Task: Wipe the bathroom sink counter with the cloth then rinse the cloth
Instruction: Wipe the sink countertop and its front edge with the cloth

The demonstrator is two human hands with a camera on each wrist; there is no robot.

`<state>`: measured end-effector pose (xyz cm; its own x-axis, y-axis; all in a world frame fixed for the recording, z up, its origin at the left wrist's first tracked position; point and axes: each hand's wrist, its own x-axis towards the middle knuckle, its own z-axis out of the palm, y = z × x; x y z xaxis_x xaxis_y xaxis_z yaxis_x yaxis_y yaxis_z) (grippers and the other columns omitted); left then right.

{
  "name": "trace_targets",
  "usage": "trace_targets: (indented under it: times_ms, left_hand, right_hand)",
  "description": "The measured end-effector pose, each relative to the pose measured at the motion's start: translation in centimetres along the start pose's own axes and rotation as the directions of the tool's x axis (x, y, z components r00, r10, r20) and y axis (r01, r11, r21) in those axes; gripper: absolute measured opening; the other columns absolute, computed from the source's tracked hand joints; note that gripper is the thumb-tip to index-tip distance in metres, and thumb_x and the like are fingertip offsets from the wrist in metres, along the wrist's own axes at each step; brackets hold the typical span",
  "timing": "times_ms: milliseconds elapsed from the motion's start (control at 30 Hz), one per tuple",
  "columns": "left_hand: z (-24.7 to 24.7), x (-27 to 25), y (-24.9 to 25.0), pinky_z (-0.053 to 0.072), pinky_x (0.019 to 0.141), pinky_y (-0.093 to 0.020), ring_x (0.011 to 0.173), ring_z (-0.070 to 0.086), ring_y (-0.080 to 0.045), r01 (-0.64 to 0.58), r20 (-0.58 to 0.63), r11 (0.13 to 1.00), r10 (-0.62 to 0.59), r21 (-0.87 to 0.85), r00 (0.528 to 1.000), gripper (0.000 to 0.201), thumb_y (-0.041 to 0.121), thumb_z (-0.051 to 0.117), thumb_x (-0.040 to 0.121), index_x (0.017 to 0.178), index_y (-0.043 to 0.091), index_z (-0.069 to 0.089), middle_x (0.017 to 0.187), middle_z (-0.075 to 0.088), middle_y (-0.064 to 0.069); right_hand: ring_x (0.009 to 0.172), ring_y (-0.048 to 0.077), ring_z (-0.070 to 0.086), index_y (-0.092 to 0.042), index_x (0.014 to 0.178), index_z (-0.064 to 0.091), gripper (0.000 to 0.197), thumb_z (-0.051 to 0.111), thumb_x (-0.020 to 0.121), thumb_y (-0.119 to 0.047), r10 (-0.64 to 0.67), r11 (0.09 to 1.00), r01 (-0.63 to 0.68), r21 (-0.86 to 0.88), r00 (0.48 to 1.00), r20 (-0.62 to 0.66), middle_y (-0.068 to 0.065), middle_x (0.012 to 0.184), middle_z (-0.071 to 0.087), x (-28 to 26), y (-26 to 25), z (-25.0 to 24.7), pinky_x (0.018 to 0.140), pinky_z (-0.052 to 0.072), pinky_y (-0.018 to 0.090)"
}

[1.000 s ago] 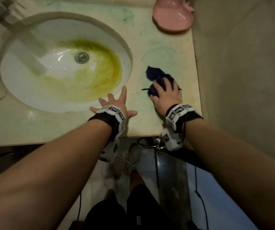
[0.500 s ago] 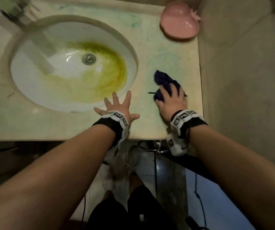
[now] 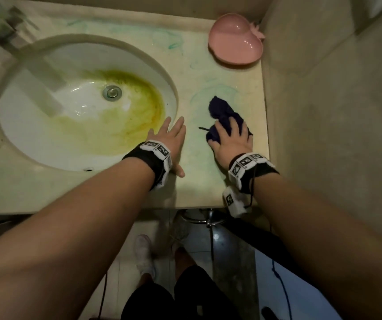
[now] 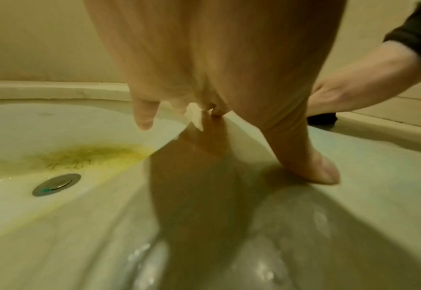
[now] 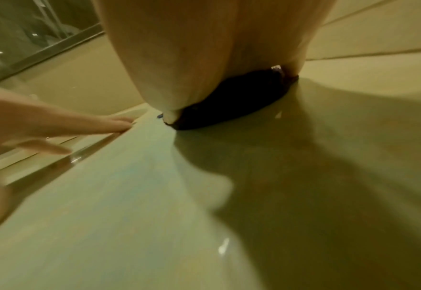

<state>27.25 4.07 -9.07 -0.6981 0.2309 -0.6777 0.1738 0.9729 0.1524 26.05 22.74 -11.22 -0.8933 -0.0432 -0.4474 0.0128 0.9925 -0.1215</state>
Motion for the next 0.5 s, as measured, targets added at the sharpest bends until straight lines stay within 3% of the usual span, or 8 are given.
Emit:
trace_targets:
  times_ms: [167,333,433,500]
  left_hand:
    - [0.1,1.3,-1.0,0.015,0.112,-0.064,0.145,-0.019,-0.028,-0.041,0.010,0.999,0.041,-0.023,0.999,0.146,0.064,0.083,0.045,0.150,0.027,-0.011,0.155,-0.027,0.009]
    - [0.6,1.7,-1.4,0.017,0.112,-0.063,0.145,-0.019,-0.029,-0.035,-0.010,0.999,0.035,-0.029,0.999,0.147,0.068,0.082,0.043,0.148,0.033,-0.014,0.153,-0.029,0.015]
    - [0.5,1.5,-1.3,0.014,0.112,-0.062,0.144,-0.020,-0.029,-0.029,-0.011,0.999,0.029,-0.027,1.000,0.146,0.069,0.081,0.044,0.149,0.032,-0.015,0.153,-0.030,0.015]
    - [0.4,1.3,-1.3,0.012,0.113,-0.061,0.144,-0.019,-0.030,-0.025,-0.010,0.999,0.025,-0.031,1.000,0.145,0.068,0.080,0.046,0.149,0.032,-0.014,0.153,-0.030,0.014]
  right_hand:
    - [0.144,0.040,-0.011,-0.038,0.150,0.008,0.062,0.031,0.095,-0.055,0.136,0.988,-0.140,0.061,0.989,0.059,0.002,0.160,-0.008,6.3,-0.4,-2.8,0.114,0.002,0.060]
    - [0.144,0.040,-0.011,-0.037,0.150,0.008,0.061,0.031,0.096,-0.051,0.015,0.999,-0.016,0.028,0.999,0.042,0.002,0.160,-0.008,7.9,-5.0,-3.1,0.115,-0.001,0.059]
    - [0.145,0.036,-0.009,-0.039,0.149,0.011,0.058,0.033,0.096,-0.048,-0.073,0.997,0.073,-0.013,0.997,0.003,-0.001,0.160,-0.005,4.7,-4.1,-1.8,0.117,-0.001,0.055]
    - [0.145,0.034,-0.007,-0.040,0.148,0.014,0.058,0.034,0.095,-0.050,-0.045,0.999,0.045,-0.003,0.999,-0.018,-0.002,0.160,-0.002,4.1,-1.8,-1.6,0.117,0.001,0.054]
